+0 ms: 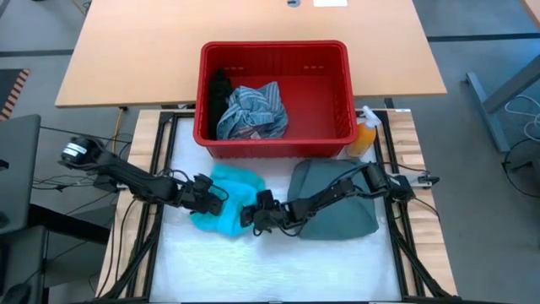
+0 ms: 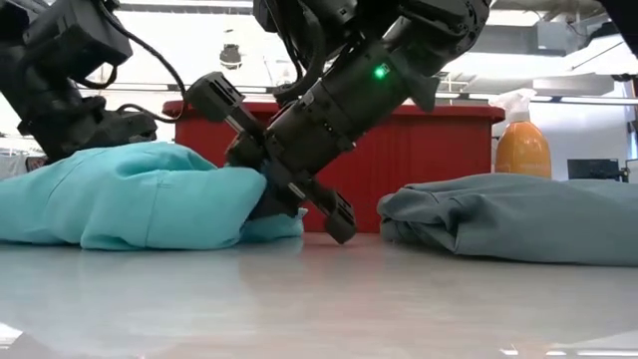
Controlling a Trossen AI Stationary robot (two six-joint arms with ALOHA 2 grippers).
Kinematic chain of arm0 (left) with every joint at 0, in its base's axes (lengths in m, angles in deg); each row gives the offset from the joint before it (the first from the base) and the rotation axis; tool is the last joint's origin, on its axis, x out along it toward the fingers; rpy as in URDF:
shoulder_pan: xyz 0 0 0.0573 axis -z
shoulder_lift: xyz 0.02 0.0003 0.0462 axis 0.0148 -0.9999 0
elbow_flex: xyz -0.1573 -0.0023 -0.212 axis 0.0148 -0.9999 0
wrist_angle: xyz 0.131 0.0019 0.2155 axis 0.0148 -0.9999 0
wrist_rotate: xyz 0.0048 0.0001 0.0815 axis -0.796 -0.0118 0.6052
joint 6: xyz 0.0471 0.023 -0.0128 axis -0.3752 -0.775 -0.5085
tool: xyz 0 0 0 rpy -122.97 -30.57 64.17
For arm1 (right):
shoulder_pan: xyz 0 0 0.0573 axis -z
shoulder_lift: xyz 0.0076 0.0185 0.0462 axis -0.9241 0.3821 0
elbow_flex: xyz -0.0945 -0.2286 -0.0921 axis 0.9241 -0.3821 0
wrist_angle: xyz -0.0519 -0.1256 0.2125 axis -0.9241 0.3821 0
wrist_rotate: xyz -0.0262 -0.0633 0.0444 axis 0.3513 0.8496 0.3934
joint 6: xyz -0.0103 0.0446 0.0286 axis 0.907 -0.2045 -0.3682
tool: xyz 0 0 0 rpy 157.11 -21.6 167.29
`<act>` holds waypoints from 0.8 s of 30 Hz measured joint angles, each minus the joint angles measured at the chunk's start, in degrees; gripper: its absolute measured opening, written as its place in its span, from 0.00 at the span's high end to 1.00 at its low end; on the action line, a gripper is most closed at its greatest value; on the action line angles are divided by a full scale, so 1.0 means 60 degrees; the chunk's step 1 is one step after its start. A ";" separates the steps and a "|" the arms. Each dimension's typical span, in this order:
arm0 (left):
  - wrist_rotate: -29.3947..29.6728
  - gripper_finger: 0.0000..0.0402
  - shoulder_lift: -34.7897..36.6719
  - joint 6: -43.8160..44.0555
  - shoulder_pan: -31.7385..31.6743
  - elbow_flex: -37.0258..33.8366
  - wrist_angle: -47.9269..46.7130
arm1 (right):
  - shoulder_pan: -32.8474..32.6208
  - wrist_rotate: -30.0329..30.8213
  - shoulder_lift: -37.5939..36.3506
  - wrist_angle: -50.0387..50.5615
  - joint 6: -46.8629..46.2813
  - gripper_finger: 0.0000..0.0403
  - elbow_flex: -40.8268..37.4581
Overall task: Fold Laundry from Bin
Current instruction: Stack the sky blue shorts on top of the light blue pants
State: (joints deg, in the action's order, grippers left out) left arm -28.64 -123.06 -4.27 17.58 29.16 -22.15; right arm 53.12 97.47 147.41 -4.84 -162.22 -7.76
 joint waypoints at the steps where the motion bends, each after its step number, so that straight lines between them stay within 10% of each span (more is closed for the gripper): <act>1: -0.0062 0.79 -0.0105 0.0003 0.0000 -0.0006 0.0334 | -0.0041 -0.0065 0.0000 0.0005 0.0116 0.85 0.0000; 5: -0.0373 0.97 -0.0385 0.0027 0.0004 -0.0031 0.2233 | -0.0140 -0.0512 -0.0282 0.0293 0.0871 0.91 -0.0007; 15: 0.0324 0.99 -0.0415 -0.0141 0.0098 0.0230 0.6285 | -0.0340 -0.0743 -0.3466 0.4910 0.1893 0.89 -0.0004; 24: 0.0193 1.00 -0.2961 -0.2002 -0.0517 0.4389 0.6511 | -0.1118 -0.0547 -0.6619 0.8935 0.0850 0.89 -0.0743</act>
State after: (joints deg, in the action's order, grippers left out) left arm -27.48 -140.82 -16.28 14.48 55.49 16.92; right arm 46.41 94.18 107.69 48.77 -157.13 -12.22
